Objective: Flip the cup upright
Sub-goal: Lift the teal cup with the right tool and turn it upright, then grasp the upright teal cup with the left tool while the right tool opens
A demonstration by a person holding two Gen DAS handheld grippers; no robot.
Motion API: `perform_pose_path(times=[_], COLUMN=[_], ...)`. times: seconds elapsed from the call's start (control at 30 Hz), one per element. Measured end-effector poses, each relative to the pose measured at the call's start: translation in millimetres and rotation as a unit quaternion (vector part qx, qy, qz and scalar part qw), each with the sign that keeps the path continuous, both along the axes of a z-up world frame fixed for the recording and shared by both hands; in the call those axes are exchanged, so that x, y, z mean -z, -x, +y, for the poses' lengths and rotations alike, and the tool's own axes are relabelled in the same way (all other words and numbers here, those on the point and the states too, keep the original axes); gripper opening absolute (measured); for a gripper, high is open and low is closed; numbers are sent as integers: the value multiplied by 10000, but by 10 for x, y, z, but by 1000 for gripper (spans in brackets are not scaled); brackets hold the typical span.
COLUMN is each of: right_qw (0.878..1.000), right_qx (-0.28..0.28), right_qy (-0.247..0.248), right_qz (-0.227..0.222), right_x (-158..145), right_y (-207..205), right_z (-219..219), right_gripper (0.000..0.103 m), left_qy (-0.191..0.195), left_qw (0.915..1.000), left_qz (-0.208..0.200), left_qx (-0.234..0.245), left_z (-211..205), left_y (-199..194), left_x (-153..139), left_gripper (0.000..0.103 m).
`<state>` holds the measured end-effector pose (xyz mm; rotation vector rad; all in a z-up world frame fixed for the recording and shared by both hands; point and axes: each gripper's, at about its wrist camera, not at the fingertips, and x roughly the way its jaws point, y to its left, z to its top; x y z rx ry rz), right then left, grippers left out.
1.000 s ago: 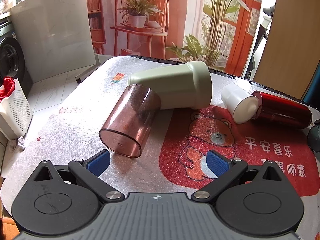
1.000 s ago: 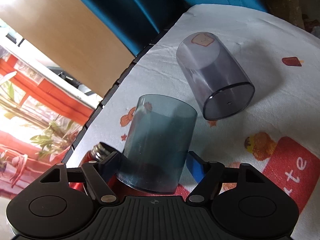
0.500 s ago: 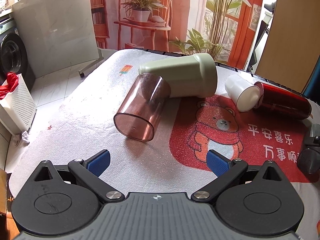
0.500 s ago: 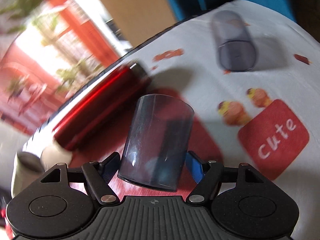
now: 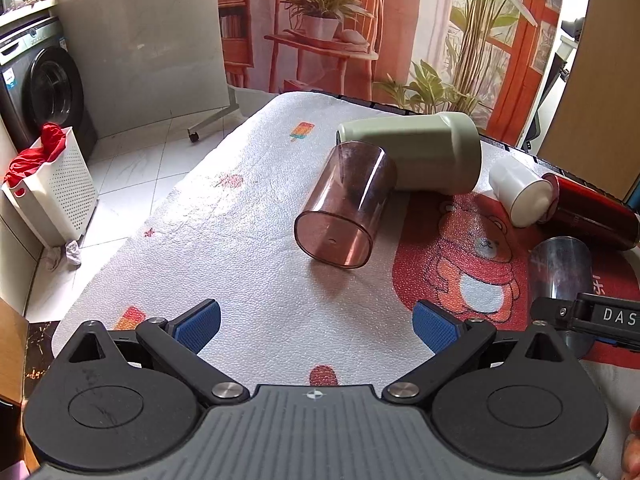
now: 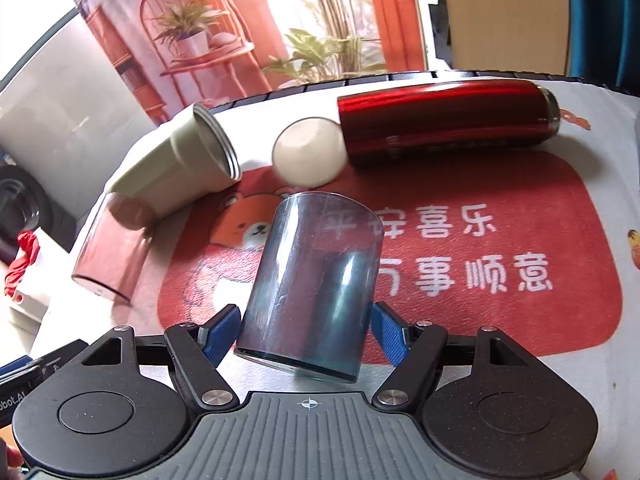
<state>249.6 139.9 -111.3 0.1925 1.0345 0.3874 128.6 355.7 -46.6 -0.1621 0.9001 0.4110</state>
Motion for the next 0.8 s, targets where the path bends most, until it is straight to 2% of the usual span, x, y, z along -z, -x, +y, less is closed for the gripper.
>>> perform_pose_path(times=[0.17, 0.27, 0.47, 0.67, 0.8], right_qw=[9998, 9999, 9993, 9964, 9912], right_qx=[-40, -11, 125, 706, 1228], right_qy=[-130, -161, -303, -269, -231], right_qz=[158, 49, -155, -372, -429], right_x=[-8, -3, -133, -218, -214], right_y=[72, 62, 80, 100, 139], right_z=[-67, -185, -480, -1024, -1457], right_gripper=[71, 77, 78, 79, 79], left_qy=[119, 160, 267, 494, 689], left_qw=[9999, 9998, 9988, 9938, 9878], left_qz=[-12, -31, -79, -20, 156], left_qx=[-27, 59, 407, 993, 1387], left_z=[-25, -94, -377, -858, -1184], left_y=[-39, -80, -243, -547, -819], left_x=[-8, -18, -86, -90, 26], left_gripper=[103, 103, 103, 103, 103])
